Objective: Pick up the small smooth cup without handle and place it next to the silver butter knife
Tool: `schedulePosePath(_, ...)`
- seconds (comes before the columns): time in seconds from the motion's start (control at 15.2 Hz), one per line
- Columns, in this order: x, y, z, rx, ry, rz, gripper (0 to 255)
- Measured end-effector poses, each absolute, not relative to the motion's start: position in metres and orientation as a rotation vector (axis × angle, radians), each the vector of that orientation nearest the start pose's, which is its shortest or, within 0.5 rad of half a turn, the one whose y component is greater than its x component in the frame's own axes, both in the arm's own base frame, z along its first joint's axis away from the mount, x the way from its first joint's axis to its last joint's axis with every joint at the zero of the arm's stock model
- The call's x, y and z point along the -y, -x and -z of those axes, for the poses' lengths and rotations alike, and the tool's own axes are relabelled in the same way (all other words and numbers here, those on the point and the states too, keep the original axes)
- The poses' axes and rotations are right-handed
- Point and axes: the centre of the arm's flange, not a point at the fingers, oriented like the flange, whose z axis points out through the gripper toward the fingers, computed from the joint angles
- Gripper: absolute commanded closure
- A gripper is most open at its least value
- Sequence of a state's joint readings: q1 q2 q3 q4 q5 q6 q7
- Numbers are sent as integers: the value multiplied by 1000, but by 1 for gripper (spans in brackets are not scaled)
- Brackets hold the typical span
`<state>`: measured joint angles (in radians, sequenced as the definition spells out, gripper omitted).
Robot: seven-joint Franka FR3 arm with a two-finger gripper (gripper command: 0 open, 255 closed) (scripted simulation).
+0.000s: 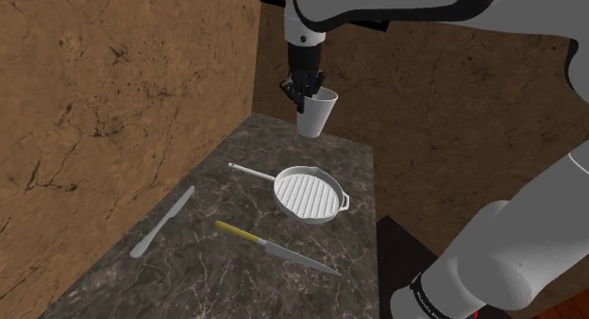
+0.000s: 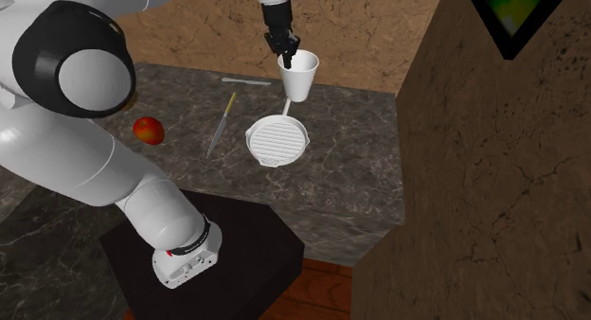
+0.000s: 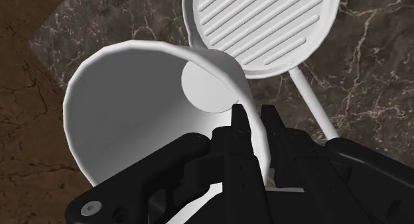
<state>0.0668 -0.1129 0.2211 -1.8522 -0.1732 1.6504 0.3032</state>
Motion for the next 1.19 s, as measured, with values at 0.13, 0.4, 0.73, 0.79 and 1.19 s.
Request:
schedulePosePath(0.13,-159,-490,-560,7,3356,-52,255)
schedulePosePath(0.4,-210,-481,-560,7,3356,-51,255)
schedulePosePath(0.73,-274,-459,-558,7,3357,-52,255)
schedulePosePath(0.79,-285,-457,-558,7,3357,-52,255)
schedulePosePath(1.19,-360,-434,-557,7,3357,-52,255)
